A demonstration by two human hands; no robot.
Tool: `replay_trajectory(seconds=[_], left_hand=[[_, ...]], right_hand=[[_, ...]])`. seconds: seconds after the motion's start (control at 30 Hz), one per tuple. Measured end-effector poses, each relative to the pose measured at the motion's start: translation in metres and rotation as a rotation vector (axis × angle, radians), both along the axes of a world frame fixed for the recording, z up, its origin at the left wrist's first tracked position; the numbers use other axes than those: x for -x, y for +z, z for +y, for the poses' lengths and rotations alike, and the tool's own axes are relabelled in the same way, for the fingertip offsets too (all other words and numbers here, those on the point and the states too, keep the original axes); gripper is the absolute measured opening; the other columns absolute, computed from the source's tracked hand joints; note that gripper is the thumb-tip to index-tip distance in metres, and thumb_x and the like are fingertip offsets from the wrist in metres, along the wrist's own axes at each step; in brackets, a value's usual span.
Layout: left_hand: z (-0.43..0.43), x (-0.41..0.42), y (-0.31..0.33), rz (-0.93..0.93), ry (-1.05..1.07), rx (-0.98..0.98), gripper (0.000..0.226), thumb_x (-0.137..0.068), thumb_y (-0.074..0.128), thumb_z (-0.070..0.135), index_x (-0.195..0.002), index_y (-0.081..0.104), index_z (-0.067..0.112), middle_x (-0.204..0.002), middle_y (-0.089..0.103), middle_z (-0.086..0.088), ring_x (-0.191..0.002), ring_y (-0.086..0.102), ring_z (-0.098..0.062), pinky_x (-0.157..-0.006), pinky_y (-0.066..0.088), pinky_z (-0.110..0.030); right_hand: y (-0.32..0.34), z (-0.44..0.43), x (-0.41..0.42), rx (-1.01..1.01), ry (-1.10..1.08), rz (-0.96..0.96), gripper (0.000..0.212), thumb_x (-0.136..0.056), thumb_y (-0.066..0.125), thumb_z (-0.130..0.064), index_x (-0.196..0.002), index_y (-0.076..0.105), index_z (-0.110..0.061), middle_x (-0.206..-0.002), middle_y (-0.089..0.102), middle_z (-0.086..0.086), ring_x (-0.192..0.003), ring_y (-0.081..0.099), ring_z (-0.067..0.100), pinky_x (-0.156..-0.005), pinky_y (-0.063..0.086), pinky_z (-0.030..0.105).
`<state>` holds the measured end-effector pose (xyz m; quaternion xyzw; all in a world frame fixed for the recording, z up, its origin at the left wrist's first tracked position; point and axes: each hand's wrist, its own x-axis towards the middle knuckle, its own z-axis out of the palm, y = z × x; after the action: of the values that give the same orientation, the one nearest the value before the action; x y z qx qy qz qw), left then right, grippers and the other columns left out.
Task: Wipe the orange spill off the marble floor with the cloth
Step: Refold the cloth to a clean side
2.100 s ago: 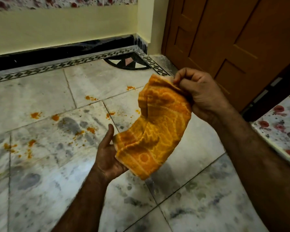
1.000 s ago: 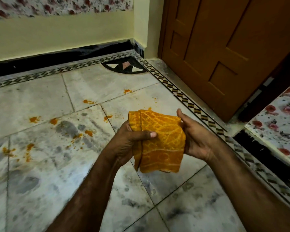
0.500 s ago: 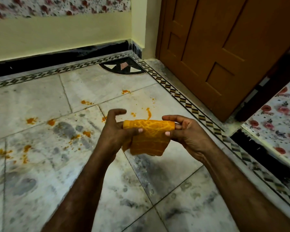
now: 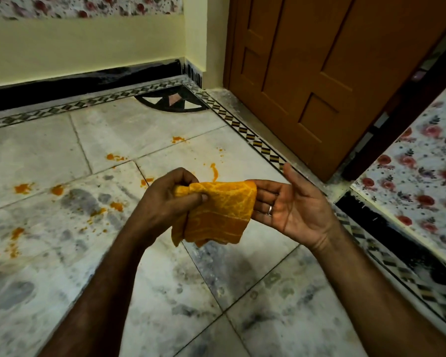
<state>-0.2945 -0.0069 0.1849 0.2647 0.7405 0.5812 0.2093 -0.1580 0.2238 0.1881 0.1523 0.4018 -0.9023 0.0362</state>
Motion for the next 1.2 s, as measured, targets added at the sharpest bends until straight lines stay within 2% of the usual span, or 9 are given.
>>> replay_trajectory(seconds=[0.1, 0.2, 0.3, 0.37, 0.47, 0.57, 0.9, 1.03, 1.2], left_hand=[[0.001, -0.005, -0.004, -0.047, -0.025, -0.048, 0.019, -0.075, 0.078, 0.033, -0.085, 0.064, 0.024, -0.082, 0.066, 0.007, -0.075, 0.066, -0.01, -0.06, 0.052, -0.024], [0.001, -0.009, -0.015, -0.165, 0.001, -0.101, 0.02, -0.079, 0.083, 0.022, -0.086, 0.064, 0.017, -0.081, 0.069, 0.002, -0.076, 0.069, -0.018, -0.063, 0.055, -0.031], [0.003, -0.014, -0.024, -0.317, 0.024, -0.168, 0.019, -0.078, 0.082, 0.016, -0.087, 0.065, 0.015, -0.083, 0.07, -0.007, -0.077, 0.07, -0.026, -0.067, 0.058, -0.039], [0.006, -0.018, -0.03, -0.387, 0.064, -0.188, 0.018, -0.079, 0.081, 0.013, -0.087, 0.065, 0.014, -0.083, 0.07, -0.01, -0.077, 0.069, -0.029, -0.069, 0.059, -0.04], [0.012, -0.023, -0.039, -0.476, 0.15, -0.23, 0.015, -0.083, 0.075, 0.009, -0.089, 0.062, 0.013, -0.082, 0.07, -0.009, -0.077, 0.069, -0.03, -0.066, 0.059, -0.039], [0.016, -0.026, -0.045, -0.549, 0.219, -0.254, 0.017, -0.085, 0.075, 0.01, -0.096, 0.062, 0.012, -0.089, 0.072, -0.012, -0.08, 0.072, -0.03, -0.063, 0.06, -0.039], [0.018, -0.016, -0.044, -0.583, 0.263, -0.341, 0.045, -0.078, 0.079, 0.013, -0.12, 0.065, 0.015, -0.115, 0.072, -0.011, -0.101, 0.072, -0.031, -0.081, 0.061, -0.048], [0.018, -0.019, -0.055, -0.67, 0.197, -0.299, 0.048, -0.082, 0.075, 0.013, -0.126, 0.057, 0.019, -0.121, 0.07, -0.011, -0.106, 0.069, -0.031, -0.084, 0.058, -0.052], [0.02, -0.025, -0.074, -0.664, 0.221, -0.263, 0.049, -0.084, 0.074, 0.004, -0.123, 0.055, 0.025, -0.119, 0.069, -0.011, -0.099, 0.071, -0.033, -0.082, 0.058, -0.058]], right_hand=[[-0.007, -0.005, 0.0, -0.354, -0.056, -0.067, 0.038, -0.075, 0.076, -0.014, -0.111, 0.071, 0.0, -0.105, 0.071, 0.016, -0.099, 0.064, 0.027, -0.089, 0.054, 0.039], [-0.018, -0.012, 0.002, -0.602, -0.088, -0.151, 0.025, -0.07, 0.076, -0.021, -0.092, 0.072, -0.01, -0.092, 0.07, 0.005, -0.091, 0.063, 0.016, -0.093, 0.043, 0.038], [-0.027, -0.015, 0.0, -0.437, -0.067, -0.162, 0.033, -0.079, 0.07, -0.027, -0.101, 0.067, -0.003, -0.102, 0.066, 0.016, -0.1, 0.061, 0.029, -0.104, 0.045, 0.051], [-0.03, -0.017, -0.003, -0.395, -0.017, -0.143, 0.038, -0.081, 0.074, -0.031, -0.106, 0.066, -0.004, -0.104, 0.068, 0.015, -0.099, 0.065, 0.03, -0.099, 0.05, 0.051], [-0.038, -0.024, -0.002, -0.511, 0.018, -0.083, 0.05, -0.074, 0.081, -0.01, -0.12, 0.061, -0.005, -0.111, 0.073, 0.014, -0.104, 0.07, 0.027, -0.089, 0.058, 0.039], [-0.046, -0.027, 0.004, -0.58, -0.053, -0.07, 0.061, -0.066, 0.081, -0.005, -0.123, 0.061, -0.006, -0.115, 0.072, 0.021, -0.108, 0.068, 0.036, -0.09, 0.058, 0.043], [-0.043, -0.025, 0.016, -0.66, -0.135, 0.012, 0.044, -0.078, 0.074, -0.023, -0.121, 0.063, -0.018, -0.111, 0.073, 0.009, -0.1, 0.072, 0.027, -0.074, 0.061, 0.042], [-0.051, -0.022, 0.019, -0.652, -0.149, 0.027, 0.046, -0.078, 0.074, -0.021, -0.122, 0.062, -0.015, -0.113, 0.072, 0.015, -0.102, 0.071, 0.029, -0.082, 0.061, 0.042], [-0.075, -0.022, 0.016, -0.775, -0.174, -0.047, 0.026, -0.094, 0.063, -0.023, -0.12, 0.062, -0.018, -0.113, 0.072, 0.005, -0.107, 0.069, 0.02, -0.089, 0.058, 0.036]])
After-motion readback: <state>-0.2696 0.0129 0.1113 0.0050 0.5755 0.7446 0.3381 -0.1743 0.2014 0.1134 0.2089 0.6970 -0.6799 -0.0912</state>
